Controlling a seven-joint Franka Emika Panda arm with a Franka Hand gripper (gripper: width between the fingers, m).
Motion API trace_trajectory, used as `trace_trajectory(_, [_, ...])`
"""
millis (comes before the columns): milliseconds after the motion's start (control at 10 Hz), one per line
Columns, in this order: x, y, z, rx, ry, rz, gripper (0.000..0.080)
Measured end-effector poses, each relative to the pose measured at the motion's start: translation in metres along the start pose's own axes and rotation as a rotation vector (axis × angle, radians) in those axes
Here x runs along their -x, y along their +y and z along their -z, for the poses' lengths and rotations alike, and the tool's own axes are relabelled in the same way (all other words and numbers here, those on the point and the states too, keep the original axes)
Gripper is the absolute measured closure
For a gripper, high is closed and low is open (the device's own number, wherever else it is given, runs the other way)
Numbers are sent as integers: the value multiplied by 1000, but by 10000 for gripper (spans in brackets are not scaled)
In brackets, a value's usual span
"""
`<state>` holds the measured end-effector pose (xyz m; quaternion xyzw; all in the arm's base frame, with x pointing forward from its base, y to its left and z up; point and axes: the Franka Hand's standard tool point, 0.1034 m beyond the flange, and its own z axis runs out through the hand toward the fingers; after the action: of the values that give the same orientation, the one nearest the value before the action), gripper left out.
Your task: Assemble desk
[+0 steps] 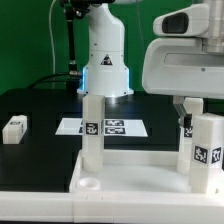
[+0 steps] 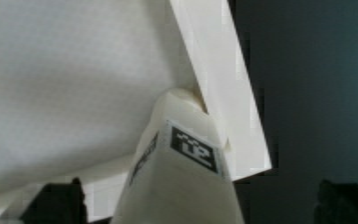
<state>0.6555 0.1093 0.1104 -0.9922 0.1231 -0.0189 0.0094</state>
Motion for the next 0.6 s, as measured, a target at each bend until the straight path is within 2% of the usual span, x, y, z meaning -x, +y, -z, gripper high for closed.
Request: trace_trajectory(600, [-2,4,0,2,0,456,151])
